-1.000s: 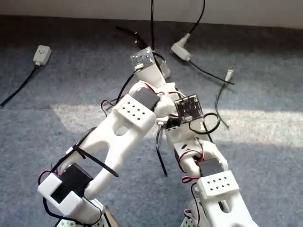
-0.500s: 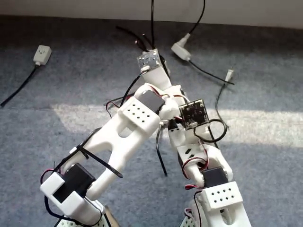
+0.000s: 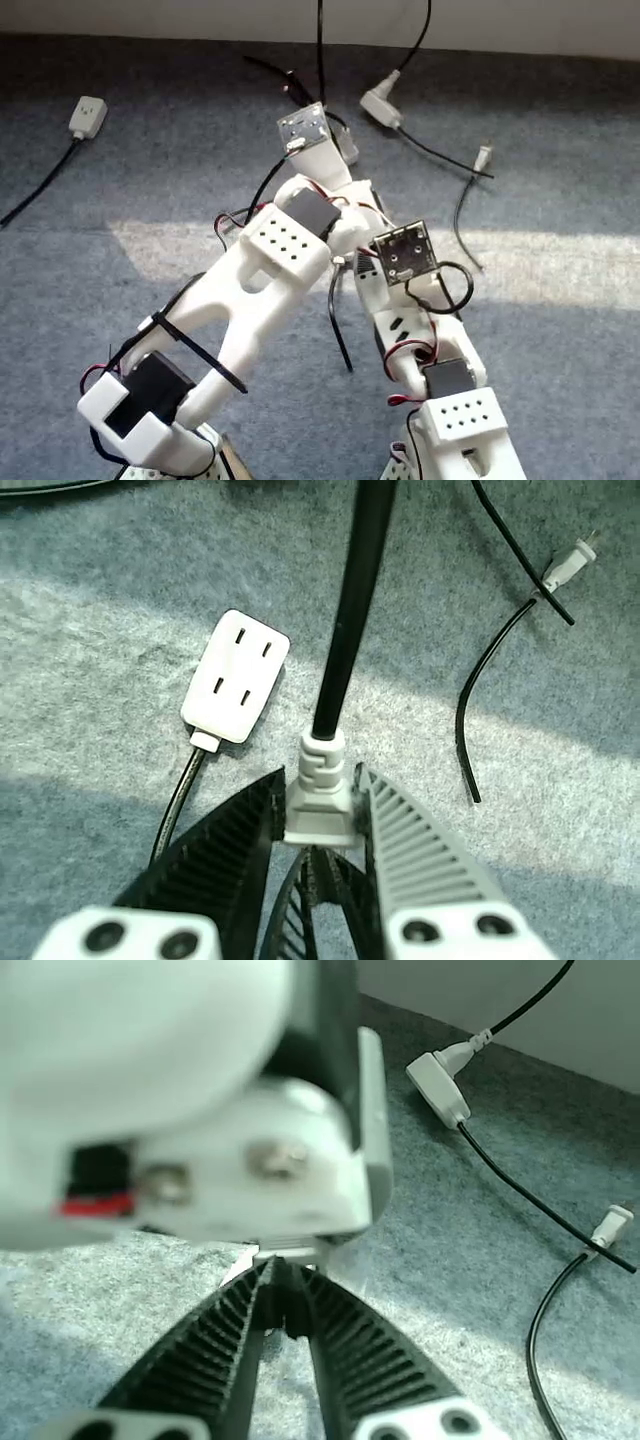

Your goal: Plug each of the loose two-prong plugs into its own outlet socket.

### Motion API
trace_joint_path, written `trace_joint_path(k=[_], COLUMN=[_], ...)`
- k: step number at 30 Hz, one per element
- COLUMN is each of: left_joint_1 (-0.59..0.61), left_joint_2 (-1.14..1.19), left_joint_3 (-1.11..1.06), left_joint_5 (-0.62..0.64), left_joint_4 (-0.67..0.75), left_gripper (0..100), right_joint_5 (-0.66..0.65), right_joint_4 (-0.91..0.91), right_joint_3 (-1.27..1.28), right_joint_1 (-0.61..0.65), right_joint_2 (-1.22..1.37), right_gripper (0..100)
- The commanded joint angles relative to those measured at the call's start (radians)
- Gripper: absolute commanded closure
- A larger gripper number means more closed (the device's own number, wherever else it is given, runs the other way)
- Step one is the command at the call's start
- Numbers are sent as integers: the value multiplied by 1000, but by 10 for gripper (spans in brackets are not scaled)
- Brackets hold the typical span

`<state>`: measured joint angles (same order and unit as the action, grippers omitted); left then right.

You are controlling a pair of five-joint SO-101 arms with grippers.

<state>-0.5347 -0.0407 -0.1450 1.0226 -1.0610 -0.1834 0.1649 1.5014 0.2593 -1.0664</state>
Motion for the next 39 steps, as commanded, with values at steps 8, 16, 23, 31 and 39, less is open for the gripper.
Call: trace_joint_path(k=[8,16,23,31,39], left_joint_1=[-4,-53,-59,7,74], left_joint_2=[-99,-110,-194,-97,117], left_joint_3=[2,12,-64,-88,105], left_joint_5=[-14,-15,-11,-11,-11], left_joint_4=[-64,-107,-64,98,97], left_gripper=[995,995,995,995,995], right_joint_5=[-2,-3,0,-6,-2], right_joint_4=[-183,-263,-262,-137,245], right_joint_3=[-122,-163,-231,-33,16], right_joint_1=[-56,-70,-114,-117,-114], right_joint_2=[410,568,636,236,-251], right_gripper=[991,991,991,991,991])
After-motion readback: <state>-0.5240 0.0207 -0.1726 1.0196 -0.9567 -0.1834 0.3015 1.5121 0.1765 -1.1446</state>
